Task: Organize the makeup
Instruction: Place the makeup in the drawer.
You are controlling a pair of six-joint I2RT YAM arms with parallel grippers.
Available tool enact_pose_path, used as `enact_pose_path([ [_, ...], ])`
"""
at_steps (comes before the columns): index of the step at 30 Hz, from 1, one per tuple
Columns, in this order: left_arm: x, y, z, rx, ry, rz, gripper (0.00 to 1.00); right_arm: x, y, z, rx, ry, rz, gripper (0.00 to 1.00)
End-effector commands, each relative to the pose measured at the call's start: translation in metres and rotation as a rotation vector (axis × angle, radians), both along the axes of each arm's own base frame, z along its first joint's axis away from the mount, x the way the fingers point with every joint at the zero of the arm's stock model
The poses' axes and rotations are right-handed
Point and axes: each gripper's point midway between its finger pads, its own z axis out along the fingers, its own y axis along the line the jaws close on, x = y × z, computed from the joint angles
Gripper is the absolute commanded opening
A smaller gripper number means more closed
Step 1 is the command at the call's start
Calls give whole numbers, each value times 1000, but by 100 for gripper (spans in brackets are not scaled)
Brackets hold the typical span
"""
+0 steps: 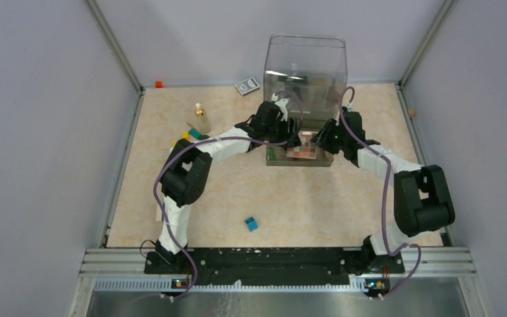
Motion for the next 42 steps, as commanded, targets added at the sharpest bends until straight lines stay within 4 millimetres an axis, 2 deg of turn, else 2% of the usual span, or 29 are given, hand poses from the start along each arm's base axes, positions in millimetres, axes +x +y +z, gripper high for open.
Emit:
enact_pose_path([
  [1,-5,-11,56,-120,-94,-41,66,16,16,69,86,-187,43,38],
  [8,-18,-1,71,-122,-126,-59,68,7,7,73,55,-198,19,39],
  [15,-26,16,76,-80,-155,-39,73,0,-3,78,21,-206,-8,39],
  [19,-29,26,93,-67,-202,-30,75,-5,-10,87,2,-236,-29,39],
  [22,-30,36,106,-50,-244,-11,76,-15,-15,84,-19,-216,-30,39],
  [26,-29,57,114,-29,-273,38,77,-28,-23,76,-51,-193,-46,39],
  [29,-26,72,136,-39,-329,66,78,-38,-32,72,-64,-198,-76,38],
  [32,-24,80,175,-52,-444,69,80,-48,-37,68,-70,-200,-95,38],
  [36,-17,86,238,-66,-629,73,83,-60,-40,66,-71,-198,-95,38],
  [39,-3,101,283,-51,-758,165,89,-65,-42,67,-75,-199,-93,38],
  [42,18,122,315,-16,-847,300,97,-70,-43,69,-74,-206,-93,39],
])
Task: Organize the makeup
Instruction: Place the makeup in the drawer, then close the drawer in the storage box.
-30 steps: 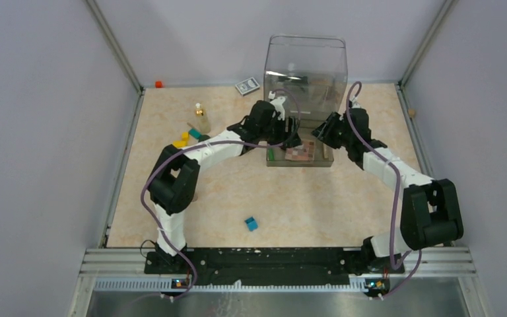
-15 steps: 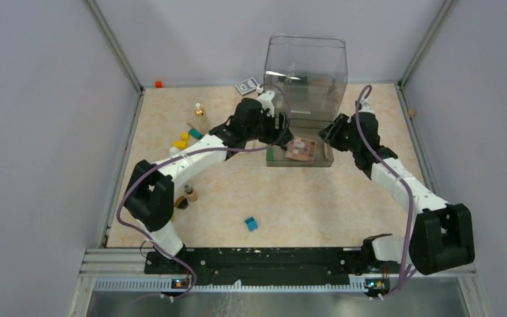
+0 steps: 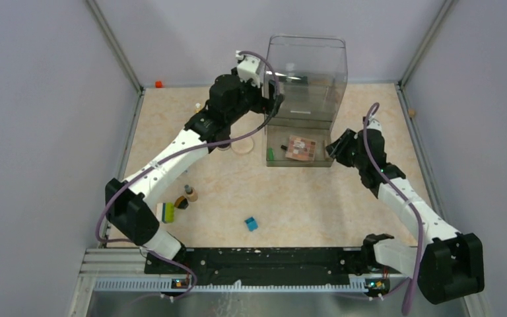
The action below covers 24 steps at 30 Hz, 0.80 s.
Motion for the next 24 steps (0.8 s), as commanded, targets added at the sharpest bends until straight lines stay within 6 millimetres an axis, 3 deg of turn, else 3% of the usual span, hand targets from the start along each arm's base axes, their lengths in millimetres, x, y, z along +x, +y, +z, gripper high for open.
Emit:
enact_pose_path([
  [1,28,37,98,-47,-268,188,99,-5,-4,14,-14,-50,0,39],
  [5,72,48,113,-36,-295,241,97,-9,-3,16,-10,-53,7,39],
  [8,105,52,108,-24,-278,243,93,-14,-2,18,-2,-55,15,39],
  [12,133,42,109,-68,-281,161,89,-20,-4,19,-6,-60,16,39],
  [16,152,32,104,-119,-275,85,87,-26,-8,17,-22,-57,10,39],
  [24,167,17,89,-164,-246,22,82,-34,-11,15,-28,-49,8,39],
])
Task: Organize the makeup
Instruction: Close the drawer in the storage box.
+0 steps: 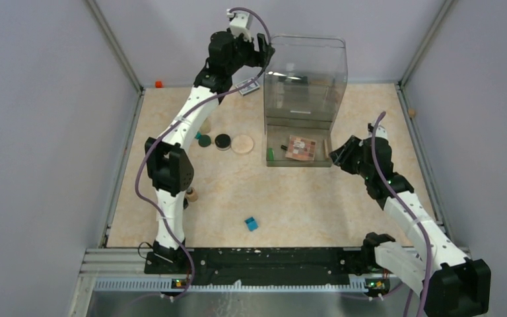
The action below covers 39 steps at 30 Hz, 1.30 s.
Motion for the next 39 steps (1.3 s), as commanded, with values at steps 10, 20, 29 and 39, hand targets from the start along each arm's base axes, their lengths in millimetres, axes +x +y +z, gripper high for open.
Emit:
enact_pose_path([
  [10,3,-12,9,-35,-19,-47,66,-9,-5,0,-22,-14,0,39],
  [20,-1,-23,0,17,-8,-59,53,-12,-5,-2,-19,-9,-3,39],
  [29,-12,-34,-6,70,5,-56,38,-14,-5,-1,-14,-14,2,39],
  [39,-18,-21,-13,146,46,38,17,-16,0,0,8,-21,20,39],
])
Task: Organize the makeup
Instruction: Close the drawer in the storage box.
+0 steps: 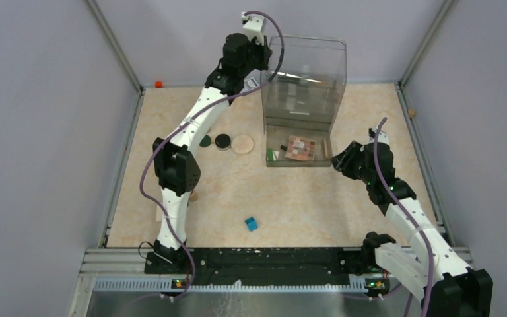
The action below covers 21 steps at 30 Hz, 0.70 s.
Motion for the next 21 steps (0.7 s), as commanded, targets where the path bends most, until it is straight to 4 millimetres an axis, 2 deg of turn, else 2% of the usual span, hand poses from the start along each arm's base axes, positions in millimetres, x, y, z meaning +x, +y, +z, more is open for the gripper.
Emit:
enact_pose_path([
  [1,-17,2,6,63,18,-15,14,1,5,6,23,-39,19,38],
  [4,-24,-7,3,72,26,-37,9,1,9,2,52,-44,30,38],
  [12,-48,-33,-2,98,48,-46,12,0,17,-6,96,-75,28,38],
  [21,-57,-32,-6,106,84,13,11,-5,27,0,21,-149,72,38],
])
